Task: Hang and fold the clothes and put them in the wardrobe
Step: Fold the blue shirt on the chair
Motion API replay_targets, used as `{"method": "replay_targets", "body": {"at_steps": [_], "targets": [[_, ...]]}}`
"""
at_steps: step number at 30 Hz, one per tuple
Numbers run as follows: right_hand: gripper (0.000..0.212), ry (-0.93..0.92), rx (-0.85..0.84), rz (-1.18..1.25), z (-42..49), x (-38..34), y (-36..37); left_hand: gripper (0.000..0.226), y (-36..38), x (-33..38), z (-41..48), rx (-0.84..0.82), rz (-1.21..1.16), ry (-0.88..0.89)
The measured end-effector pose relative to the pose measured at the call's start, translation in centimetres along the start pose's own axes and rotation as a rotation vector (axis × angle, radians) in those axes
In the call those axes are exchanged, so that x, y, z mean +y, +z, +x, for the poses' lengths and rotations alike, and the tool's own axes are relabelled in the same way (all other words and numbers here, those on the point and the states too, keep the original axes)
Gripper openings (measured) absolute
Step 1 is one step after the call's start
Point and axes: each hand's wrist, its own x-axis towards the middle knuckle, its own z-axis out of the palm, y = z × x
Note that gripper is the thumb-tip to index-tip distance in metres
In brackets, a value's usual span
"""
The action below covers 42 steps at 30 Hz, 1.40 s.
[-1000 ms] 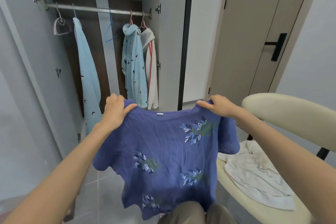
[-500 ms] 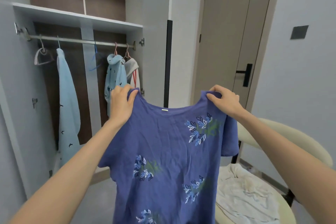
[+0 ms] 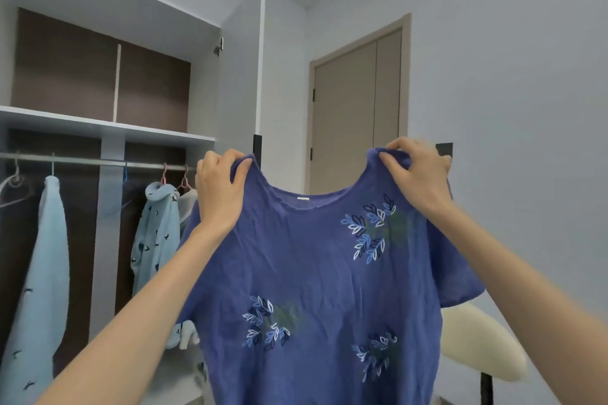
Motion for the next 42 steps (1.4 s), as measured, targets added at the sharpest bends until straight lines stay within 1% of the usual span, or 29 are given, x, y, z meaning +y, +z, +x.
{"method": "replay_targets", "body": {"at_steps": [6,12,16,19,22,25,27,31,33,35,37,42], "targets": [[0.011,-0.052,0.128,-0.050,1.7,-0.3,-6.8,0.024,-1.7,6.8,2.0,0.099,-0.062,0.060],[0.015,-0.050,0.216,-0.098,4.0,-1.1,-12.3,0.028,-3.7,11.3,4.3,0.142,-0.111,0.076],[0.017,-0.050,0.205,-0.153,4.6,-0.9,-13.9,0.029,-4.0,13.2,4.9,0.138,-0.133,0.092],[0.019,-0.030,0.112,-0.219,3.5,0.7,-13.6,0.027,-2.9,13.2,3.9,0.065,-0.110,0.139],[0.016,0.055,-0.044,-0.216,0.3,4.0,-11.8,0.025,-0.1,11.7,0.7,-0.086,-0.053,0.151],[0.013,0.167,-0.260,-0.204,-5.1,7.9,-9.0,0.024,4.0,8.8,-4.7,-0.277,-0.041,0.110],[0.010,0.256,-0.381,-0.190,-9.1,10.6,-7.0,0.022,7.0,6.9,-9.0,-0.364,-0.055,0.079],[0.010,0.416,-0.551,-0.192,-16.9,16.1,-3.3,0.020,12.0,3.6,-18.3,-0.525,-0.062,-0.040],[0.014,0.502,-0.628,-0.180,-20.6,18.8,-1.5,0.019,14.6,1.7,-22.4,-0.631,-0.050,-0.087],[0.020,0.573,-0.697,-0.165,-23.9,21.9,0.4,0.018,17.2,-0.1,-25.8,-0.725,-0.040,-0.117],[0.018,0.625,-0.736,-0.191,-26.5,24.5,2.2,0.018,19.7,-1.3,-28.4,-0.790,-0.015,-0.127],[0.011,0.695,-0.728,-0.280,-30.3,29.7,6.6,0.020,25.9,-3.6,-32.4,-0.857,0.062,-0.165]]}}
